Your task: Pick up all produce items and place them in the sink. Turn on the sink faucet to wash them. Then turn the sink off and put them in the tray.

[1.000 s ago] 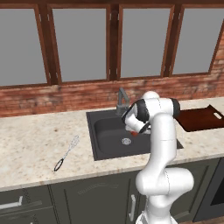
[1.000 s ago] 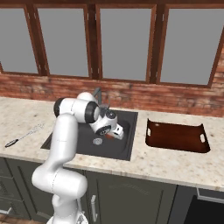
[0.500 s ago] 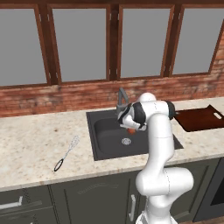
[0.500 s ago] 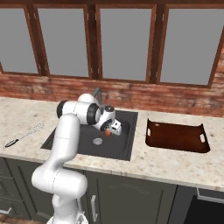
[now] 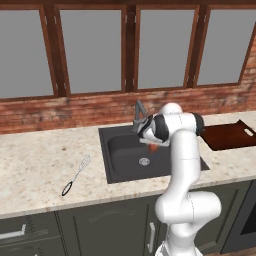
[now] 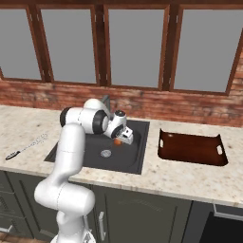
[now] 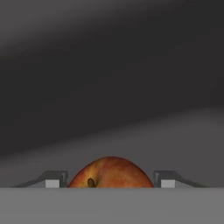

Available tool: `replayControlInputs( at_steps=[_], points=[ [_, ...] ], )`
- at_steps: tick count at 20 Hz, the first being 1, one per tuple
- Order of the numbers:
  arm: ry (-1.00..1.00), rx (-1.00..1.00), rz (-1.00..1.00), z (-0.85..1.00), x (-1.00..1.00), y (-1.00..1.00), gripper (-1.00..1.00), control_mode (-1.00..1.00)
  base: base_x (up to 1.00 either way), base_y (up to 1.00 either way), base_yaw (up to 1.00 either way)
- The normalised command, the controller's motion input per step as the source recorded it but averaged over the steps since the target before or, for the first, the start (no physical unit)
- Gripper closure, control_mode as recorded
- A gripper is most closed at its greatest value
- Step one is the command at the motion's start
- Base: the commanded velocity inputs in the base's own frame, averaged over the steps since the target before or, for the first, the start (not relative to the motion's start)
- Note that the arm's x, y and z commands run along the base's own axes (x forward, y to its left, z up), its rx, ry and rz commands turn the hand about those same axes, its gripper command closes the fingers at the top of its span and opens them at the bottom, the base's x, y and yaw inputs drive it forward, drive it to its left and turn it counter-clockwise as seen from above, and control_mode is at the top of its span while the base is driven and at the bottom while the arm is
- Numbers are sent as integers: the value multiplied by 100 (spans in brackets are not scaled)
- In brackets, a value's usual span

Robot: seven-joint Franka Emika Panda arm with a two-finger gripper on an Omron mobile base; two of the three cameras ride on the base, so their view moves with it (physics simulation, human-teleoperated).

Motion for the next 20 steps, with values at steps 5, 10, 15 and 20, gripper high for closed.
replayControlInputs(
  at_steps=[5, 10, 15, 20],
  points=[
    [-11, 0, -11, 98, -29, -27, 100, -100, 0, 0, 0],
    [-5, 0, -11, 94, -21, -31, 100, -100, 0, 0, 0],
    [-1, 0, -10, 98, -26, -25, 100, -100, 0, 0, 0],
    [0, 0, -9, 90, -22, -29, 100, -100, 0, 0, 0]
  ],
)
